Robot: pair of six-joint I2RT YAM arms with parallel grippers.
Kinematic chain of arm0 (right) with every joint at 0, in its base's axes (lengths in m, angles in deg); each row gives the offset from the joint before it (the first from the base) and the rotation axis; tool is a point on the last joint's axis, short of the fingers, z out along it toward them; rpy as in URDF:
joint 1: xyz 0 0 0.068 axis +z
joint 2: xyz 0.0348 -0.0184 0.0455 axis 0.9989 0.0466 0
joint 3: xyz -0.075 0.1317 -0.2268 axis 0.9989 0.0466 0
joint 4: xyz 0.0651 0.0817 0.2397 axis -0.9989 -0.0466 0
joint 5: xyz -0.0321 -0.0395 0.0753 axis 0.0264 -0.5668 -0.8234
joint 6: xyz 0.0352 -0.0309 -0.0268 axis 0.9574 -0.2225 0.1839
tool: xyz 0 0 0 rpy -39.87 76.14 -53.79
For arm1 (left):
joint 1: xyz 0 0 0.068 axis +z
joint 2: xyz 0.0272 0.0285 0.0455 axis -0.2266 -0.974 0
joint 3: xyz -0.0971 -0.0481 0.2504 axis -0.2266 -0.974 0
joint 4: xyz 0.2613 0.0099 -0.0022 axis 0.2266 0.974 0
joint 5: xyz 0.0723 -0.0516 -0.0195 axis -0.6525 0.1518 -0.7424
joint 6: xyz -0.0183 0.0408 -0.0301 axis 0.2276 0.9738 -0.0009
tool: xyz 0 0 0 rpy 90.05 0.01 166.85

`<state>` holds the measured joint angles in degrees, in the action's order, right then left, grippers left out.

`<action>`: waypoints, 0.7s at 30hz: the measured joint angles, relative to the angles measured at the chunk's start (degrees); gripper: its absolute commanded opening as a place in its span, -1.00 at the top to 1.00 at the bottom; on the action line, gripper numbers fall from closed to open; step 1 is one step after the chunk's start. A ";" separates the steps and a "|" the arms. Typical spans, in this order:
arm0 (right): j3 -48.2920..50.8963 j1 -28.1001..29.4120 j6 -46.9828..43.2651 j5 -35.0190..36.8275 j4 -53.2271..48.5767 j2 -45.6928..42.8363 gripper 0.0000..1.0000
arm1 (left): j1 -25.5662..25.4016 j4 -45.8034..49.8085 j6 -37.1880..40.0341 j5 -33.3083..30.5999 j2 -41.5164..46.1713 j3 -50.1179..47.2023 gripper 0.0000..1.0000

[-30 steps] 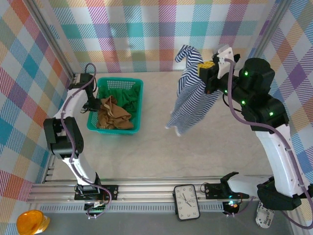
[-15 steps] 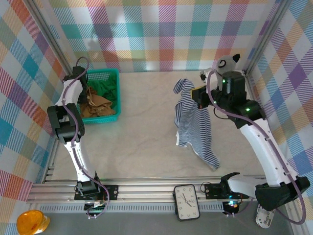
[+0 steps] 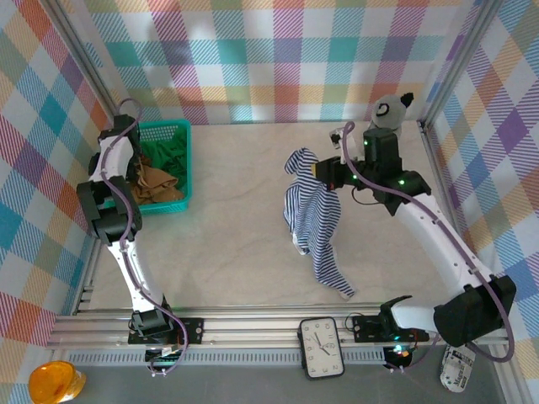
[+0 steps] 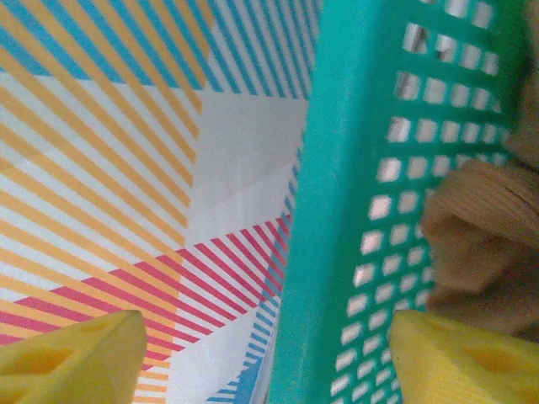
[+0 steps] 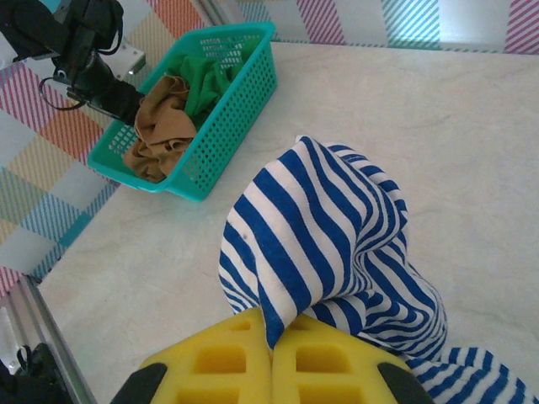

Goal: Fold and stack the tank tops

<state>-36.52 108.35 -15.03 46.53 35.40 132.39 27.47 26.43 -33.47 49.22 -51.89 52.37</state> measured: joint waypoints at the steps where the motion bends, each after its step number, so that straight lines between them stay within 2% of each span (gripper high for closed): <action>1: 0.00 0.00 0.68 -0.55 0.68 0.70 1.00 | -0.02 1.01 -0.55 1.57 1.27 -0.04 -0.72; 5: 0.00 0.00 3.87 -4.44 3.96 3.08 0.95 | -0.57 3.74 -3.37 9.01 10.12 -1.79 -0.76; 8: 0.76 0.00 5.73 -6.84 6.93 4.52 0.91 | -1.40 5.40 -5.92 17.20 19.37 -4.33 -0.76; 11: 4.55 0.00 6.43 -7.89 9.40 4.81 0.86 | -4.35 6.73 -8.28 24.70 28.02 -7.82 -0.76; 14: 9.55 -0.11 6.56 -7.54 10.51 5.09 0.71 | -10.86 7.17 -10.99 30.64 34.27 -13.14 -0.76; 16: 12.59 -0.44 6.51 -5.73 10.03 5.29 0.69 | -16.02 6.73 -13.22 34.42 36.92 -17.84 -0.76; 19: 15.85 -1.36 6.21 -1.11 8.28 5.33 0.37 | -24.22 4.42 -17.92 40.19 40.00 -27.41 -0.74; 21: 16.76 -1.92 5.88 2.84 6.01 5.33 0.31 | -29.20 1.64 -21.49 43.21 41.53 -33.66 -0.73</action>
<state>-19.75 106.42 -9.15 49.37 41.41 137.73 -1.73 28.07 -54.95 92.43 -10.36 18.71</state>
